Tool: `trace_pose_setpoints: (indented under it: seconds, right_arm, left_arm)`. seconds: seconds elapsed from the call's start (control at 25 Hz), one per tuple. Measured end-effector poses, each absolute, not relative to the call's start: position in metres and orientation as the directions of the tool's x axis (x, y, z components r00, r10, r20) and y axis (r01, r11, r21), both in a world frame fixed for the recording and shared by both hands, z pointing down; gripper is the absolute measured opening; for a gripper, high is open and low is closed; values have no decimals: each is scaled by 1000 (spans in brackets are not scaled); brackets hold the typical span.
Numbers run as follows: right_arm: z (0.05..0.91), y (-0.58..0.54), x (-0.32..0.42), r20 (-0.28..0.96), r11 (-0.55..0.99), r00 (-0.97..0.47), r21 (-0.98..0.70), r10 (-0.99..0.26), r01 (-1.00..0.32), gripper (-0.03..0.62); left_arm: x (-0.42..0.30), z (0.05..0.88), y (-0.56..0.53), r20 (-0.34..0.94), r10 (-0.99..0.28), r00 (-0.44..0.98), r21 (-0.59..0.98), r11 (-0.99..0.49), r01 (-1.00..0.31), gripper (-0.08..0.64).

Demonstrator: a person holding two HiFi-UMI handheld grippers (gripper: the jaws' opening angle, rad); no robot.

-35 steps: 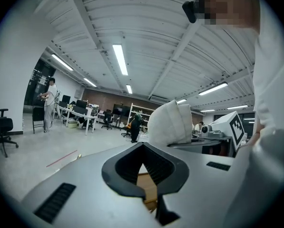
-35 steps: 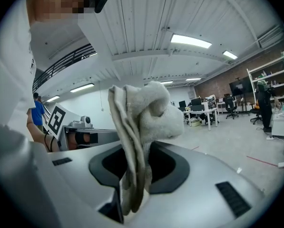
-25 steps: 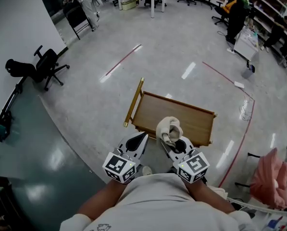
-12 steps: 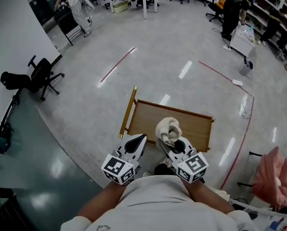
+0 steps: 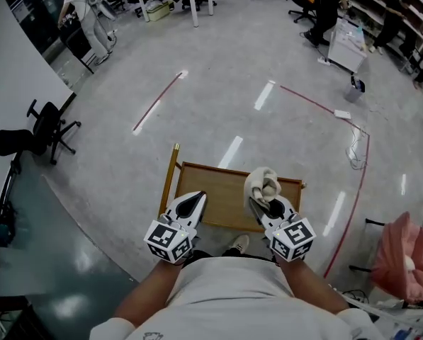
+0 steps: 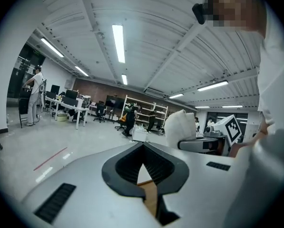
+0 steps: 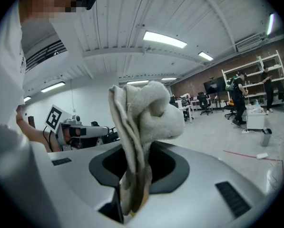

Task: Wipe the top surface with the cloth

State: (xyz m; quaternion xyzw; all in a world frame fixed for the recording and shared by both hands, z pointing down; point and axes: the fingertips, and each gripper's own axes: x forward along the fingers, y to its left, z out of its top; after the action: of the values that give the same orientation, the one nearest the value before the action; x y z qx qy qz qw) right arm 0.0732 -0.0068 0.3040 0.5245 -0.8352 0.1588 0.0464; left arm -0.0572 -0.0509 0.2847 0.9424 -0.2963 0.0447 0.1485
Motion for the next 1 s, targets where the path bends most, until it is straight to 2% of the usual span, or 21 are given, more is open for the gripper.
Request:
trace_pose_setpoints:
  seconds: [0.28, 0.44, 0.68, 1.0]
  right_arm:
    - [362, -29, 144, 392, 266, -318, -181, -863, -947, 106]
    - [426, -34, 174, 498, 193, -248, -159, -831, -968, 106]
    - [527, -10, 237, 682, 23, -92, -109, -725, -994, 106]
    - [614, -25, 320, 799, -142, 13, -91, -602, -986, 106]
  left_arm:
    - [-23, 318, -97, 255, -492, 833, 273, -789, -550, 6]
    - [-20, 346, -121, 303, -454, 838, 296, -791, -536, 6]
    - [-15, 409, -139, 416, -352, 838, 318, -807, -497, 6]
    - [-9, 468, -176, 476, -304, 825, 362, -788, -498, 6]
